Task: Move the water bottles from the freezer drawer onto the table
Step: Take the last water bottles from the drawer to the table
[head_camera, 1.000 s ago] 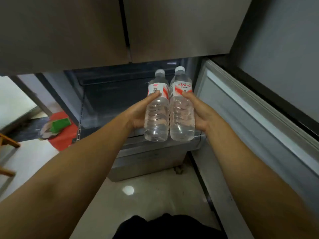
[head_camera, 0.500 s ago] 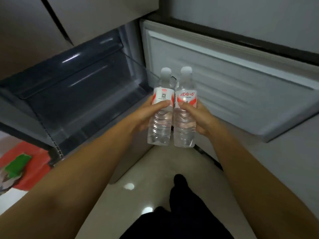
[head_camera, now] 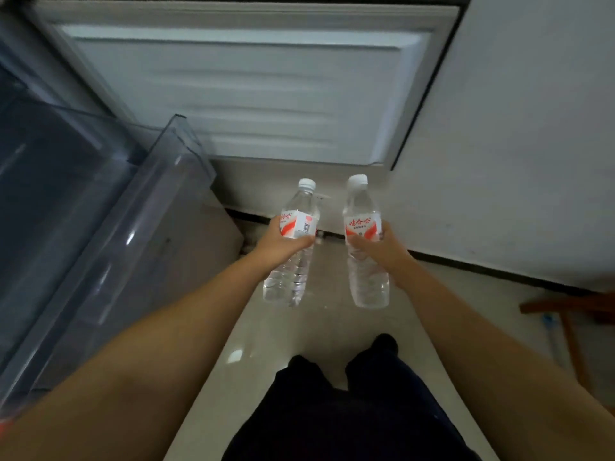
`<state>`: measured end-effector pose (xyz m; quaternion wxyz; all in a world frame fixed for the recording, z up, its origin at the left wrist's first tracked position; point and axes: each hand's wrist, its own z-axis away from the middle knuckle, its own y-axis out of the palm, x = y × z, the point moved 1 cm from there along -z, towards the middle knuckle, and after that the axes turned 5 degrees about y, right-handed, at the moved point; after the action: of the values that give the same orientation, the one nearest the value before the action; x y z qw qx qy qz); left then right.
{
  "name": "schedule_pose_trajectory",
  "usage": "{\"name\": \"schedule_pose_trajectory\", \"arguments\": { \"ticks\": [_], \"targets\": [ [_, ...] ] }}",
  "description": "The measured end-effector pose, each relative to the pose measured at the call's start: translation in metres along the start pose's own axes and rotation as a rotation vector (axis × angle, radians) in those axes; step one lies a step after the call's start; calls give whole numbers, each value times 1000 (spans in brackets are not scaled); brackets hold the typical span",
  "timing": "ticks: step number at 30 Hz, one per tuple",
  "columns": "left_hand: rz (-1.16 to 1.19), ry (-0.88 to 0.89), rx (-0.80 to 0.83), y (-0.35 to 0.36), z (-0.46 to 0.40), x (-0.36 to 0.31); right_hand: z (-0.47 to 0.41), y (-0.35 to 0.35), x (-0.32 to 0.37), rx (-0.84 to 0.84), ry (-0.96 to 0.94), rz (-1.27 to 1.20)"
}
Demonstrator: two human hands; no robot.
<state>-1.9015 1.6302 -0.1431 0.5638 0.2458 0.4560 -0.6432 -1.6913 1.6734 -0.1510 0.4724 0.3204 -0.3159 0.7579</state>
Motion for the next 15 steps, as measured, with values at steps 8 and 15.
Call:
{"name": "schedule_pose_trajectory", "arguments": {
  "ticks": [8,15],
  "targets": [
    [-148,30,219,137,-25,-52,26,-133,-63,-232,101,-143],
    [-278,104,398,278,-41,-111,53,-267,-116,-433,181,-260]
  ]
}}
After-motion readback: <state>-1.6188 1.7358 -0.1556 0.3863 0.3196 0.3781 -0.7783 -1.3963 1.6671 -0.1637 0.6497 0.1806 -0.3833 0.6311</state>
